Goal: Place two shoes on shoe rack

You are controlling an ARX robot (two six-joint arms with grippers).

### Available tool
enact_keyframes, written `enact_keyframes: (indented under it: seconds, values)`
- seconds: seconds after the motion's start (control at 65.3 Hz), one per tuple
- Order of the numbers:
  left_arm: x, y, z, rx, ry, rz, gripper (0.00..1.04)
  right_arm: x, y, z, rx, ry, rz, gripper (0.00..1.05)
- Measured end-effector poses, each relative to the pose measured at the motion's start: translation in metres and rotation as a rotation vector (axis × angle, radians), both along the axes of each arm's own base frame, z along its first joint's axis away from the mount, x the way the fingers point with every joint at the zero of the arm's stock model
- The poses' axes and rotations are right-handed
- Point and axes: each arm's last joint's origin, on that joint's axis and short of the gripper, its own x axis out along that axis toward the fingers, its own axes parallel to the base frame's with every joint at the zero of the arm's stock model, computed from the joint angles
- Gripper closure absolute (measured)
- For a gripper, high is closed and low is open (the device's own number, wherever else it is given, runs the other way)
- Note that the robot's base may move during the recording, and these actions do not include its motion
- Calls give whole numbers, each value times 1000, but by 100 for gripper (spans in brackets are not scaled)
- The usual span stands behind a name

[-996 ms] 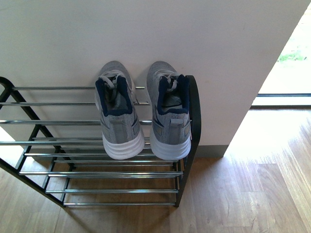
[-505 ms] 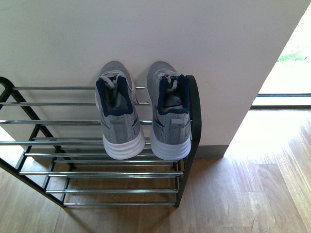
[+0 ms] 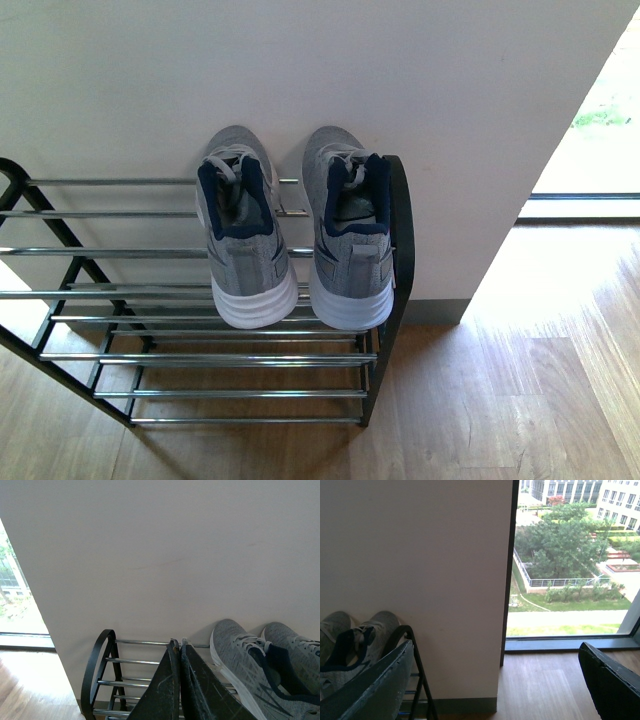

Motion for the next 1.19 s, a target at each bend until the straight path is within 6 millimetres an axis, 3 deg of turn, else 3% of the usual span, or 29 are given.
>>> enact_keyframes:
  seconds: [0.858,1.149,1.195]
  values:
    - [-34,0,-9,1,2,0,104,0,0,0,0,0,0,9]
    - [-34,0,-9,1,0,1,103,0,0,0,0,-1,0,9]
    - [-34,0,-9,1,0,1,98,0,0,0,0,-1,0,9]
